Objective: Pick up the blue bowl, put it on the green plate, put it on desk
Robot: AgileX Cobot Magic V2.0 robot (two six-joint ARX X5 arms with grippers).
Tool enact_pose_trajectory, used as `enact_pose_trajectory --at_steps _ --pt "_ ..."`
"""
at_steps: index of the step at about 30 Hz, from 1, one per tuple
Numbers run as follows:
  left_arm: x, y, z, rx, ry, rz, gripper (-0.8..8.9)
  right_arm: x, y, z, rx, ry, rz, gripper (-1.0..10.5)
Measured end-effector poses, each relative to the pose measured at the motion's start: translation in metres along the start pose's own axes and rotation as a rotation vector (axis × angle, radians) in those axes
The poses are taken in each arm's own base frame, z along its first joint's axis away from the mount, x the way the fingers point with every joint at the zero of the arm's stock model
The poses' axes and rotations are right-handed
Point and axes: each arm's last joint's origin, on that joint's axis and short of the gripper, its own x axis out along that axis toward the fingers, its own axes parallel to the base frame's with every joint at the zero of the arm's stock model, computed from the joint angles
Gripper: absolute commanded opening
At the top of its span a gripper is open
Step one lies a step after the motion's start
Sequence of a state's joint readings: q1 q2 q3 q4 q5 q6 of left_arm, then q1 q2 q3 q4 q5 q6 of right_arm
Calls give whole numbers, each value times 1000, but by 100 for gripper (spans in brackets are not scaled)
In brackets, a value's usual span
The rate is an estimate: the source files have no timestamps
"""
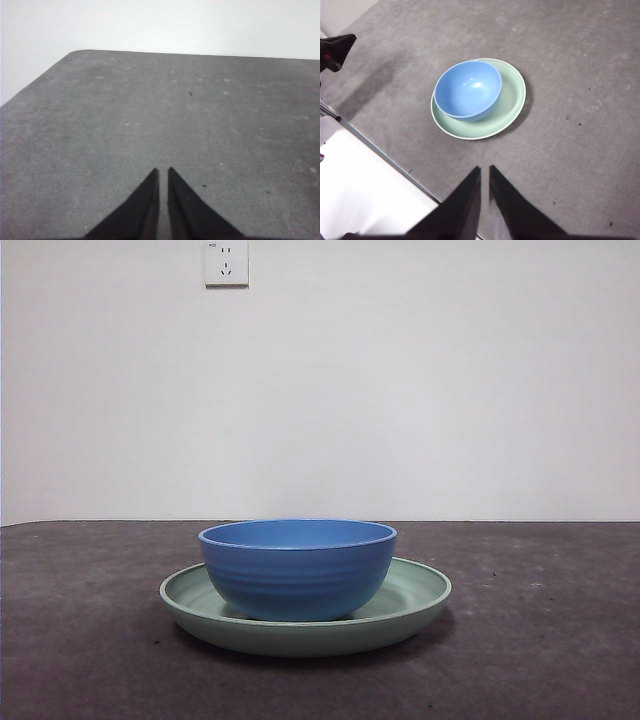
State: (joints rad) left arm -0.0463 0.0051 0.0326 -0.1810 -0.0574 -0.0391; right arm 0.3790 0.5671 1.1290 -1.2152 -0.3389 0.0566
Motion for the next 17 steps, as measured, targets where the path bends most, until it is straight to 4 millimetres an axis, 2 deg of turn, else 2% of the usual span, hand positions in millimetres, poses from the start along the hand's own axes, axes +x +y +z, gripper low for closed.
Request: enact_pose_trajectory --at_steps 17 --pt "0 0 0 0 0 0 27 0 0 0 4 -2 -4 24"
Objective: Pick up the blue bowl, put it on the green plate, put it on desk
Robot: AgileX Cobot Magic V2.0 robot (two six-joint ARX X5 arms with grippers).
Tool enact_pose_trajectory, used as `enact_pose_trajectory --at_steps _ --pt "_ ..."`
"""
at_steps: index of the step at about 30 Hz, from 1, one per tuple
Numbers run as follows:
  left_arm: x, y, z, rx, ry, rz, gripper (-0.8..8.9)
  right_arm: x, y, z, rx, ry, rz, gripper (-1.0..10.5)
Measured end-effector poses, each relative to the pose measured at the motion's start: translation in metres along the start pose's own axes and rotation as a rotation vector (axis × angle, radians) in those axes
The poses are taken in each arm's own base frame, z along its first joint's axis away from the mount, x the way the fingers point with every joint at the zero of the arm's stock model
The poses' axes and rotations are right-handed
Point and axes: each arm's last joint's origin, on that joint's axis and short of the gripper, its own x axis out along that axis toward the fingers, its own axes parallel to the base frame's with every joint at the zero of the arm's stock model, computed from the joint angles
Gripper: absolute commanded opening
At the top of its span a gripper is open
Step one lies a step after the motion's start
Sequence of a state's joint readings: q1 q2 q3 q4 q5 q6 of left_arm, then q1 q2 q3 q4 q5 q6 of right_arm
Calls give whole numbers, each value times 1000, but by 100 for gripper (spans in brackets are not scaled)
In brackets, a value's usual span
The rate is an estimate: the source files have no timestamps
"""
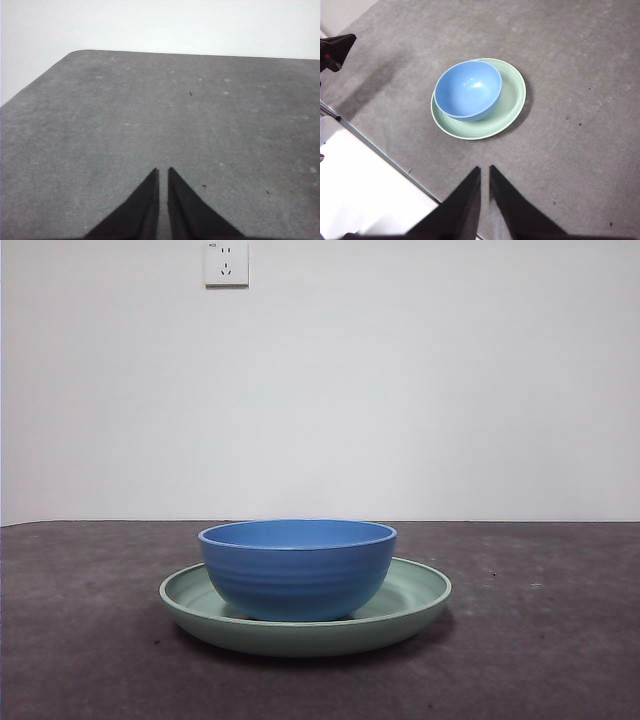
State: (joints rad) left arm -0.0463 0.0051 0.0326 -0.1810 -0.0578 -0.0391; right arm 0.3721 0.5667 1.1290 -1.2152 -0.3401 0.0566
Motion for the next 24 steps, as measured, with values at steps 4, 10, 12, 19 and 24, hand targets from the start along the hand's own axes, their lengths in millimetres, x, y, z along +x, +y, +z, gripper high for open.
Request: enact_pose_trajectory --at_steps 4,10,12,19,24 --pt "0 0 0 0 0 0 27 4 -6 -3 21 -55 -61 24" --pt "0 0 0 0 0 0 27 50 -40 -28 -24 -318 -203 24" --pt "0 0 0 0 0 0 27 69 -53 -42 -52 -417 -241 24" --pt "0 0 0 0 0 0 27 111 -86 -93 -74 -615 -448 24" --pt "0 0 0 0 0 0 27 126 -98 -118 -2 -569 -603 24"
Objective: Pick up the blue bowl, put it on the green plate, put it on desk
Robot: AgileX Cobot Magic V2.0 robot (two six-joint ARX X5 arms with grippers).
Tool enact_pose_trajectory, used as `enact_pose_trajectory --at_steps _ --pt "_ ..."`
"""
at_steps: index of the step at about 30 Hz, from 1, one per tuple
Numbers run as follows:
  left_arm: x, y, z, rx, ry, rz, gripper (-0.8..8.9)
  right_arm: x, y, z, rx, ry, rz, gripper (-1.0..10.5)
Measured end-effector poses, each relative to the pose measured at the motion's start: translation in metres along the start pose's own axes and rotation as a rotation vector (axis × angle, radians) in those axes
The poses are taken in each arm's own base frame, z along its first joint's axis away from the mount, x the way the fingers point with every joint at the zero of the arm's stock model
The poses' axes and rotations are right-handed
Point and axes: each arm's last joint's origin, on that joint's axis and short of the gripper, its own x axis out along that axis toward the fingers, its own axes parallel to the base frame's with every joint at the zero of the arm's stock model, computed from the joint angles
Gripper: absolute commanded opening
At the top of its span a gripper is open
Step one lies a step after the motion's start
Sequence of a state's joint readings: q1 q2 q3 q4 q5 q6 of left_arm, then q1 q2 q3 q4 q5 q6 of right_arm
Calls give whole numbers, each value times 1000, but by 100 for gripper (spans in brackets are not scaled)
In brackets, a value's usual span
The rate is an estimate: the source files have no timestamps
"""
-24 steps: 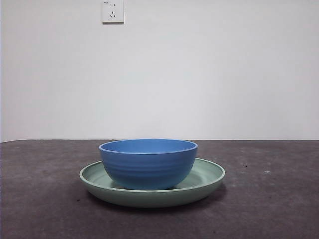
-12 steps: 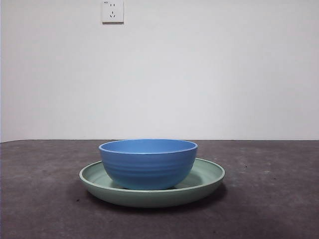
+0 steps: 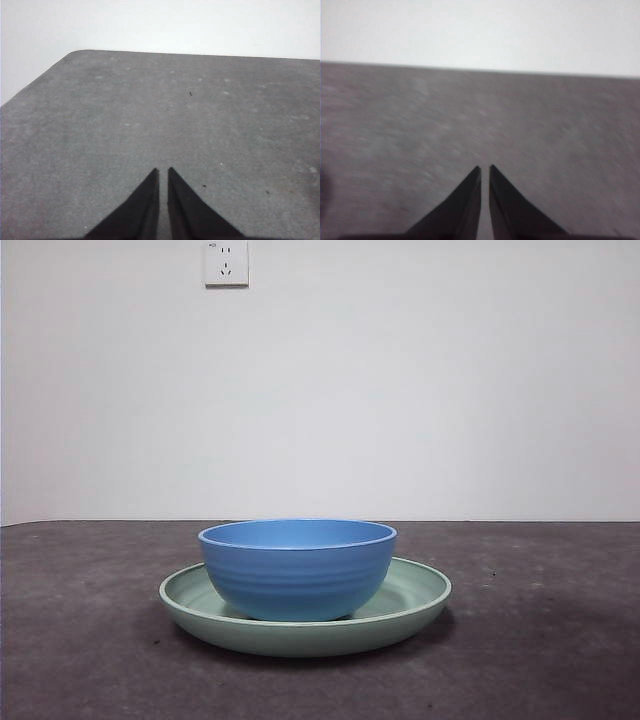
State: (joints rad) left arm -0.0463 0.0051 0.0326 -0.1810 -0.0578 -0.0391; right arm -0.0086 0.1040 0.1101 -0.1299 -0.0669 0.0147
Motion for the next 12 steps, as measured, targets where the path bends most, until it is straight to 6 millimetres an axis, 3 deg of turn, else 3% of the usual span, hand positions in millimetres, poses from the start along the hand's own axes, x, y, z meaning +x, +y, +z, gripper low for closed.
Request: enact_pose_trajectory --at_steps 6,12 --pt "0 0 0 0 0 0 27 1 -4 -14 0 5 -140 24" --pt "0 0 0 0 0 0 27 3 -6 -29 -1 56 -171 24"
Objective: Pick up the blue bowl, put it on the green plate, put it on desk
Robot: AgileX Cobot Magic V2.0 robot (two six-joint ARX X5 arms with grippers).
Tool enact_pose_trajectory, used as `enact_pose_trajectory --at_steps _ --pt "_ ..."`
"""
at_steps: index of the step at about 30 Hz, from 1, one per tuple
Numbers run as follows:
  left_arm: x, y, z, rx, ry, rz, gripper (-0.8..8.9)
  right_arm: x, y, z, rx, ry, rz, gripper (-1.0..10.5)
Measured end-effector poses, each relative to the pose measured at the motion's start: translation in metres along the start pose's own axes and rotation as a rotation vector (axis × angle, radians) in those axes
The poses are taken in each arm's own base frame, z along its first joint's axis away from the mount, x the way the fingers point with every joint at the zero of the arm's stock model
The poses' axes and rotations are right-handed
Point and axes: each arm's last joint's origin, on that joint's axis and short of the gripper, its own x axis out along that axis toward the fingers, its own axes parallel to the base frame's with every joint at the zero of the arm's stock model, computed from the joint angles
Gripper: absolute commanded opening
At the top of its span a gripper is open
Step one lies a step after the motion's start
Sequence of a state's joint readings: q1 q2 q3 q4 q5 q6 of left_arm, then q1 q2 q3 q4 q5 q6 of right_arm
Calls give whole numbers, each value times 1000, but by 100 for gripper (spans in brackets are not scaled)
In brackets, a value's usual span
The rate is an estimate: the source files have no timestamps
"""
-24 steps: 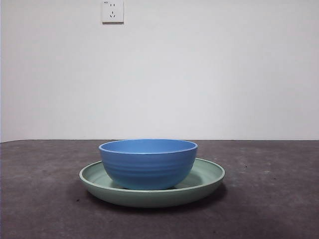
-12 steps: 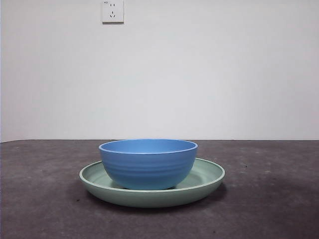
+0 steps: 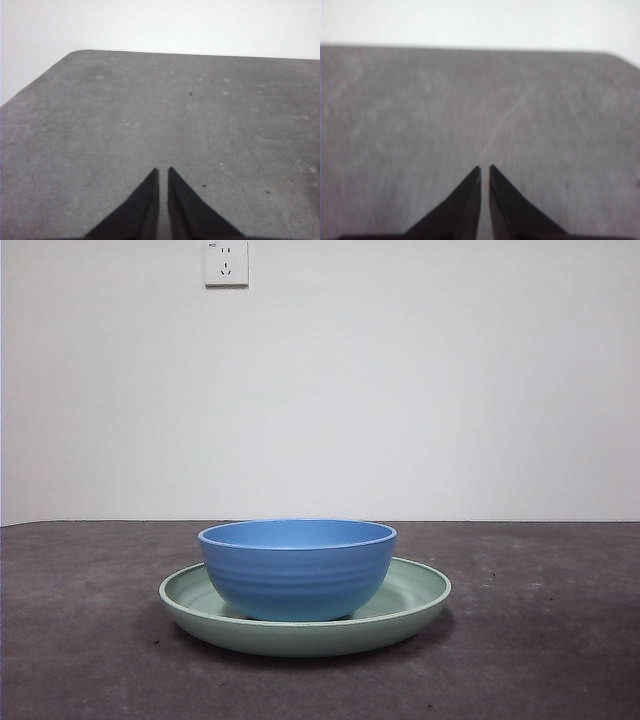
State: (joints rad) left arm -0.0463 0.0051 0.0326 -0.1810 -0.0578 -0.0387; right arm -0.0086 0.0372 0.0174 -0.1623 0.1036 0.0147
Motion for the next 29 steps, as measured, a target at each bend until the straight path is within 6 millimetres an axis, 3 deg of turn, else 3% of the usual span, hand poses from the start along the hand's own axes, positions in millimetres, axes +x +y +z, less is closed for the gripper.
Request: enact_pose_trajectory --at_steps 29 --pt "0 0 0 0 0 0 27 -2 0 2 4 -35 -1 24"
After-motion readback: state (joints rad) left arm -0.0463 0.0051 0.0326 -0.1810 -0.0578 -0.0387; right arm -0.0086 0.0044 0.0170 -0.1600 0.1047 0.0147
